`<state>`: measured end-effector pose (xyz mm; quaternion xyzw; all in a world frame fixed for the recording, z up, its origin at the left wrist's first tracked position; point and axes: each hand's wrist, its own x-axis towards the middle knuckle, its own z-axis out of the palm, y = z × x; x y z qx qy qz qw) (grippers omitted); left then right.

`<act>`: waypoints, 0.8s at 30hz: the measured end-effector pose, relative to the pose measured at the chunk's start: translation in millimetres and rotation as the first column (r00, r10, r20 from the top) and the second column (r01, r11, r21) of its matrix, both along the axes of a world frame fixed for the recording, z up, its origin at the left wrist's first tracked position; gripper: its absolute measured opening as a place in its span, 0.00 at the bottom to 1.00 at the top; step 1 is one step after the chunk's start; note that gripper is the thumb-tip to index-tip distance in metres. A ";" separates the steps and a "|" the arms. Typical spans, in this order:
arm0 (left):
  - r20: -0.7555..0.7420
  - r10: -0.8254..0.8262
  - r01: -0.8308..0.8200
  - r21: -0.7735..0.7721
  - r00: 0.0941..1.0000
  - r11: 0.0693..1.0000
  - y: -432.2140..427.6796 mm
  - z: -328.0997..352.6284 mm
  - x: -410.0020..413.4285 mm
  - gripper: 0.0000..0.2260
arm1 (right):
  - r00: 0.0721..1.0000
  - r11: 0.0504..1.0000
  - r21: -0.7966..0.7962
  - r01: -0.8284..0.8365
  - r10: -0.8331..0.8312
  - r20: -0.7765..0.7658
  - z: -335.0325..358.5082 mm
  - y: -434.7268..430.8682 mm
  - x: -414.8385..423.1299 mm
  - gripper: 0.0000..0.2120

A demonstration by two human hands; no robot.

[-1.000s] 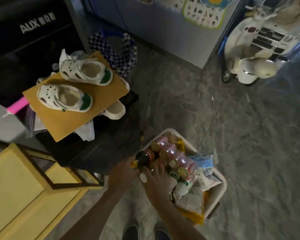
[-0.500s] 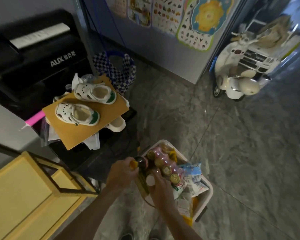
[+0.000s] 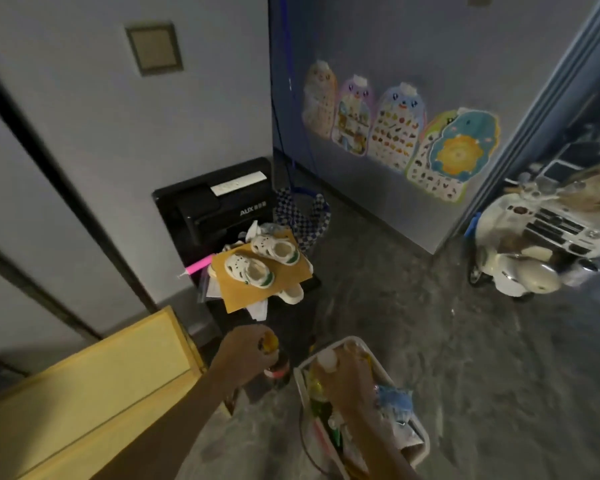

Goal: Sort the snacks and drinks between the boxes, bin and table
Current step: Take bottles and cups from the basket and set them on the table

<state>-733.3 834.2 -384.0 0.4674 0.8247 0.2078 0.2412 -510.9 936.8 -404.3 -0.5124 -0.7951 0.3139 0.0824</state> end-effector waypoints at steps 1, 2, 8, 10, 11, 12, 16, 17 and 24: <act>0.006 0.019 -0.019 0.009 1.000 1.000 -9.9 16.8 -0.7 0.08 | 0.999 0.999 0.034 -0.027 0.028 -0.020 14.6 0.1 -3.3 0.14; -0.003 0.048 -0.048 0.012 0.999 0.999 -19.8 32.7 -1.3 0.08 | 0.999 0.997 0.055 -0.044 0.045 -0.017 28.7 -1.2 -7.8 0.16; -0.032 0.283 -0.280 0.079 0.959 0.957 -92.9 112.9 -13.7 0.09 | 0.967 0.962 0.148 -0.228 0.241 -0.082 116.7 -19.3 -58.7 0.17; -0.049 0.322 -0.316 0.108 0.945 0.943 -113.2 128.1 -24.6 0.07 | 0.941 0.953 0.176 -0.245 0.277 -0.193 124.6 -23.1 -78.9 0.22; -0.056 0.355 -0.347 0.119 0.933 0.930 -130.6 135.5 -31.8 0.07 | 0.926 0.943 0.186 -0.275 0.312 -0.213 130.0 -30.9 -92.5 0.23; -0.063 0.376 -0.367 0.124 0.924 0.922 -144.4 140.0 -39.8 0.07 | 0.912 0.934 0.169 -0.314 0.346 -0.218 139.6 -40.3 -104.2 0.20; -0.081 0.439 -0.425 0.140 0.895 0.894 -194.8 150.7 -79.4 0.07 | 0.858 0.864 0.149 -0.481 0.498 -0.122 165.7 -79.1 -162.5 0.12; -0.077 0.457 -0.444 0.142 0.886 0.885 -207.9 152.4 -91.5 0.07 | 0.842 0.847 0.188 -0.497 0.524 -0.132 163.4 -87.8 -181.3 0.14; -0.055 0.608 -0.599 0.127 0.792 0.791 -300.9 138.3 -198.9 0.08 | 0.797 0.812 0.086 -0.577 0.583 -0.156 135.7 -173.0 -320.3 0.17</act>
